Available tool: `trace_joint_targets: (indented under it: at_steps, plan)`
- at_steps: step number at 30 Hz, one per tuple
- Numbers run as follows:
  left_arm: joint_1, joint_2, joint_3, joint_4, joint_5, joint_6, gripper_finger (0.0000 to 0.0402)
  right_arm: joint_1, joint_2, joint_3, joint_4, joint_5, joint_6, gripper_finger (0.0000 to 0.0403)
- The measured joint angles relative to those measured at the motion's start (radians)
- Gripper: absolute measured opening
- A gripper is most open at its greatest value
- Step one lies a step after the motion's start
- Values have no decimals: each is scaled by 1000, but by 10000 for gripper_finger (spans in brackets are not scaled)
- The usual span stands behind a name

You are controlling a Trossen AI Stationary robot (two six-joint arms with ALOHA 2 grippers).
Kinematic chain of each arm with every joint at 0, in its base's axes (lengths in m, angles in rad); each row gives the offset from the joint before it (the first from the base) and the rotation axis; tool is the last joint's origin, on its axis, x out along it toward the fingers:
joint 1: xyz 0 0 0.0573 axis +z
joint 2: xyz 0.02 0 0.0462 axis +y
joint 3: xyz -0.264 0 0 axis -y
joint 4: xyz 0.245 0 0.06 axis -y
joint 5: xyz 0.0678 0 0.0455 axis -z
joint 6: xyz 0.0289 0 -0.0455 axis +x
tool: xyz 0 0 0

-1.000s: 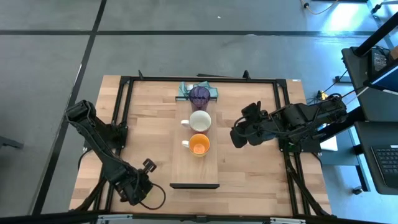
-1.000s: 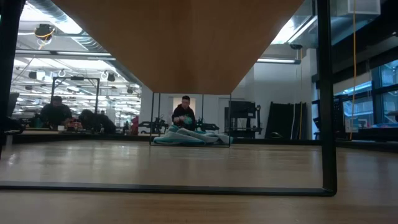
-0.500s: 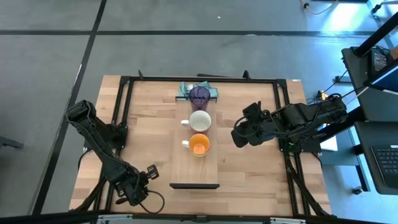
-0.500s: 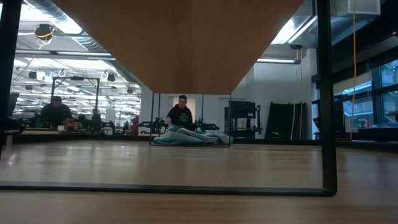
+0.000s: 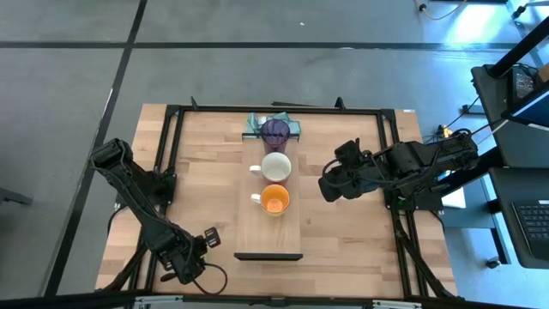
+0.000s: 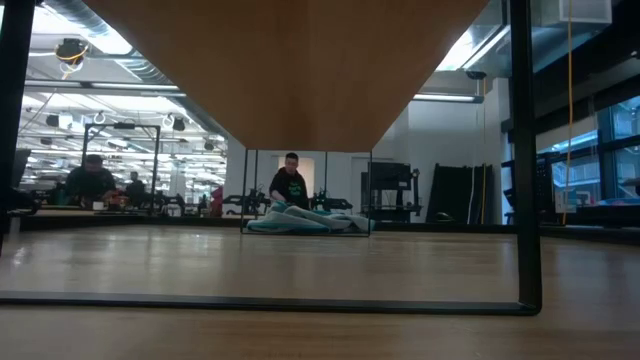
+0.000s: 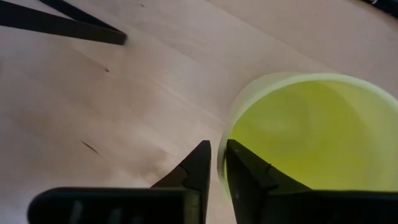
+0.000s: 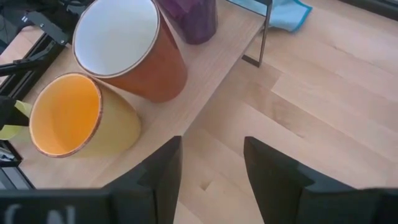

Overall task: Stack small to large cups/mugs on shelf
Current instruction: Put the light green cup on the shelf

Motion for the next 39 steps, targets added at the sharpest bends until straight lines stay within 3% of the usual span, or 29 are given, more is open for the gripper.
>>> trace_joint_targets:
  at_steps: [9, 15, 19, 29, 35, 39]
  plan:
    - [0, 0, 34, -53, -38, -24, 56, 0, 0, 0, 0, -1, -5, 174]
    - [0, 0, 104, -119, -36, -189, 61, 0, 0, 0, -11, -1, -17, 174]
    - [11, 0, 147, -204, -4, -518, 58, 0, 0, 0, -13, -1, -21, 174]
    - [24, -1, 167, -273, 88, -1703, 64, 0, 0, 0, -13, 0, -31, 174]
    - [-10, -1, 167, -306, 156, -2111, 62, 0, 0, 0, -13, 1, -58, 174]
    - [-65, -1, 167, -343, 136, -2337, 60, 0, 0, 0, -10, 0, -77, 174]
